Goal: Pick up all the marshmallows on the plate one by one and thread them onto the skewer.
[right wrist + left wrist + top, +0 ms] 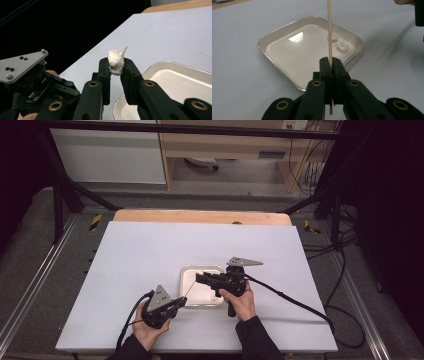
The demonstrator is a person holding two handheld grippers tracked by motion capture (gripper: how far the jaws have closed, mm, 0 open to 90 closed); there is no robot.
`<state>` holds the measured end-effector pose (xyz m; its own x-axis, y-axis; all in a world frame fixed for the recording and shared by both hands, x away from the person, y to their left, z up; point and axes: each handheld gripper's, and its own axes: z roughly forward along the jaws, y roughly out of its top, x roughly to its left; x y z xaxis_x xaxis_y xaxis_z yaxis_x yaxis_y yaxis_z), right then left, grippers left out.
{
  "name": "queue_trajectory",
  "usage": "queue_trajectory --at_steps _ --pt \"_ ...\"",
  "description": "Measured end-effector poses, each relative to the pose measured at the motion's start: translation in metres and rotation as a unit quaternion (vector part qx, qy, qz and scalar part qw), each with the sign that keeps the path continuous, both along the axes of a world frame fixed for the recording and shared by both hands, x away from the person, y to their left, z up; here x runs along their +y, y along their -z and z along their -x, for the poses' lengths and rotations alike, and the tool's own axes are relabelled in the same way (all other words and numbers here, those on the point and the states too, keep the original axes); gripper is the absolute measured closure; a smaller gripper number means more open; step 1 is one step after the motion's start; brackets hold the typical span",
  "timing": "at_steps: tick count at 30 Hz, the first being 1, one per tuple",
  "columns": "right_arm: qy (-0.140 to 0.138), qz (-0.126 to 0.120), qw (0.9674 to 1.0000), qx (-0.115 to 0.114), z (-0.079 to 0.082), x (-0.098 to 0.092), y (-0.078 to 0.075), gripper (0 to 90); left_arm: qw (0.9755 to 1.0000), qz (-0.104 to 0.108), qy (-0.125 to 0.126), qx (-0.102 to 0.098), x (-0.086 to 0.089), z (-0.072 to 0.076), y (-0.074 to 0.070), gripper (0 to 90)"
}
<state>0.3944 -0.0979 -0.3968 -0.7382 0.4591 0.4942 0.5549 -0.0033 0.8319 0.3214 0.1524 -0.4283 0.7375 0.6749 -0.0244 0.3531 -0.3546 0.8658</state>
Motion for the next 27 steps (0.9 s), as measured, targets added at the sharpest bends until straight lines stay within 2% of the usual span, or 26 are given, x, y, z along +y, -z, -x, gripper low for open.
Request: queue_trajectory --at_steps 2,5,6,7,8,10,11,14,15,19,24,27 --pt "0.001 -0.001 1.0 0.003 0.0 -0.0001 -0.0005 76.9 1.0 0.003 -0.001 -0.001 0.0005 0.0 -0.0007 88.8" --pt "0.001 0.0 1.0 0.0 -0.0006 0.0003 0.0006 68.3 1.0 0.003 -0.003 -0.001 0.001 0.0 -0.0007 88.7" --pt "0.001 0.001 1.0 0.002 0.0 0.001 0.0013 59.6 1.0 0.003 -0.004 -0.001 0.001 0.0 -0.0006 88.7" --pt "0.0 0.002 1.0 0.001 0.0003 0.0009 0.0014 55.6 1.0 0.003 -0.003 -0.001 0.001 0.0002 -0.0006 88.7" --pt "0.0 0.002 1.0 0.001 0.0003 0.0009 0.0014 55.6 1.0 0.002 -0.003 -0.002 0.001 0.0005 -0.0008 88.7" --pt "0.001 0.002 1.0 -0.003 0.0012 0.0007 0.0007 47.5 1.0 0.004 -0.003 -0.004 0.0008 0.0007 -0.0009 88.7" --pt "0.006 0.003 1.0 -0.006 0.0017 -0.0001 -0.0006 38.1 1.0 0.002 -0.002 -0.004 0.0009 0.0008 -0.0009 88.7" --pt "0.021 0.014 0.9996 -0.013 -0.0001 -0.0027 -0.0021 34.2 1.0 0.005 -0.002 -0.006 0.0008 0.002 -0.0013 88.8" --pt "0.022 0.01 0.9996 -0.01 -0.0007 -0.0038 -0.0024 34.0 1.0 0.005 -0.002 -0.006 0.0007 0.0022 -0.0013 88.7" --pt "0.028 -0.004 0.9995 -0.012 -0.0034 -0.0064 -0.0055 44.4 1.0 0.005 0.002 -0.007 0.0001 0.0027 -0.0014 88.7" --pt "0.021 -0.012 0.9996 -0.014 -0.0065 -0.007 -0.0059 68.4 0.9999 0.007 0.004 -0.007 -0.0005 0.0031 -0.0013 88.7" --pt "0.016 -0.012 0.9997 -0.015 -0.0052 -0.0052 -0.0034 74.8 1.0 0.005 0.004 -0.007 -0.0004 0.0036 -0.0014 88.8"
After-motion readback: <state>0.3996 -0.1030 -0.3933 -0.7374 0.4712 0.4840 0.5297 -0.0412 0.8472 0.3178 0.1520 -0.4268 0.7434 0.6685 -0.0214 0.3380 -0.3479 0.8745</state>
